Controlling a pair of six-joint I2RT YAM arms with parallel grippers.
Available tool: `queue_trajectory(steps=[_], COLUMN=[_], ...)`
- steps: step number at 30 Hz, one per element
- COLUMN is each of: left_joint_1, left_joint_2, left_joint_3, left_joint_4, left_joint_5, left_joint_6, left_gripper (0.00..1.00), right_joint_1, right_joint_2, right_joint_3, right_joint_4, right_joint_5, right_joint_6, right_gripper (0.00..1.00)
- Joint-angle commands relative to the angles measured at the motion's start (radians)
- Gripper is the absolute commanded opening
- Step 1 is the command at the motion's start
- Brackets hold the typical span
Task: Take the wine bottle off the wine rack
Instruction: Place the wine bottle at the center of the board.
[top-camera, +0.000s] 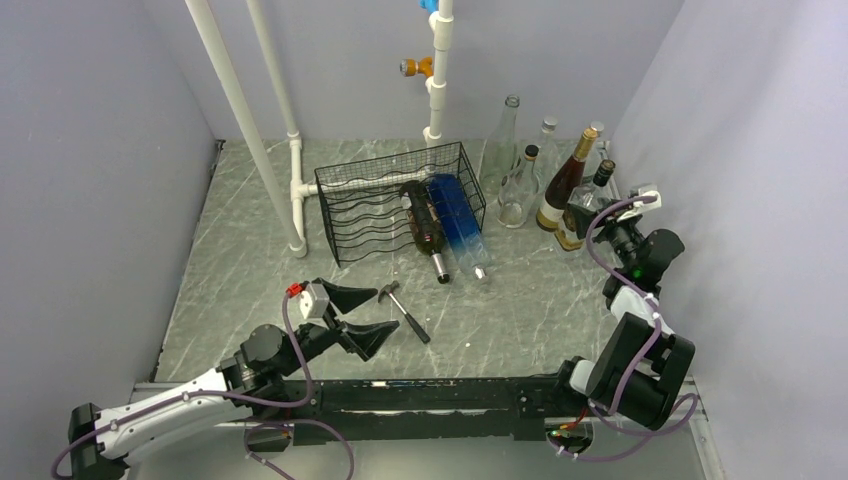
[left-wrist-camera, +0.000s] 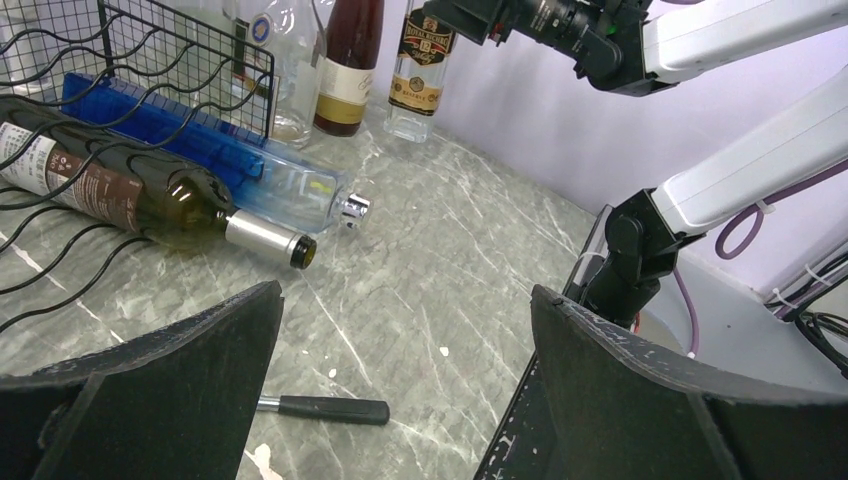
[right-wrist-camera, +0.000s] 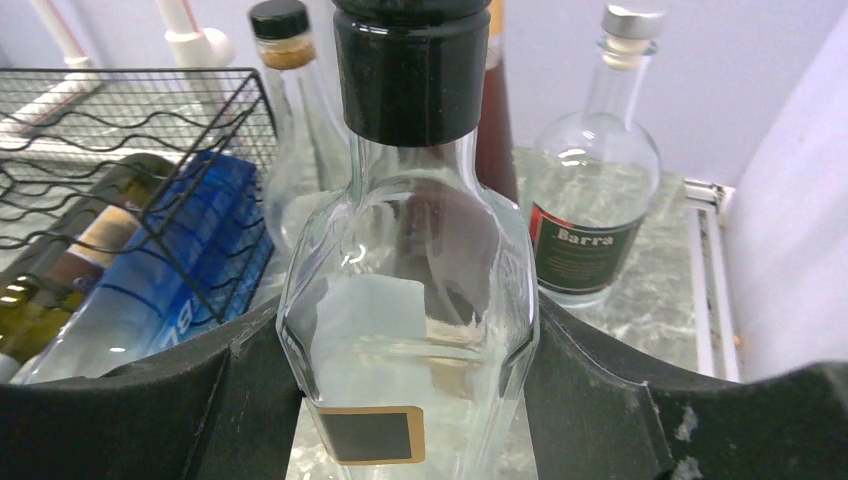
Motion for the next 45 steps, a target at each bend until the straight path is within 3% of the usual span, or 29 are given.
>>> queue_trajectory(steps=[1,8,18,23,30,45], left_joint_1=[-0.004,-0.004,-0.004,-0.004,-0.004,-0.004], left_joint_2=[-0.027,-0.033,-0.011,-0.001,0.004,0.017], left_joint_3=[-0.011,-0.014,-0.011,-0.006,-0.010,-0.010], left_joint_4=[0.003,0.003,0.017,0.019,0.032,0.045], left_joint_5=[-0.015,-0.013,-0.010,-0.009,-0.006,-0.001], left_joint_6=[-0.001,-0.002,-0.001,-0.001,-0.004,-0.013], left_gripper=[0.99,0.99,0.99,1.00,1.00,1.00], right_joint_1=[-0.018,-0.023,-0.022,-0.022,-0.010,0.245], right_joint_2=[-0.019,0.045,0.092,0.099,0.050,0.060], right_joint_3=[0.004,-0.003,0.004,-0.008,-0.008,-0.015], right_joint_4=[0.149,0.236,0.287,0.309,0.242,0.228], right_joint_5=[0.085,0.210,0.264,0.195,-0.023,0.120], right_joint_6=[-0.025,0.015,0.025,0.046,0.064,-0.028], right_gripper=[0.00,0.00,0.00,0.00,0.00,0.00])
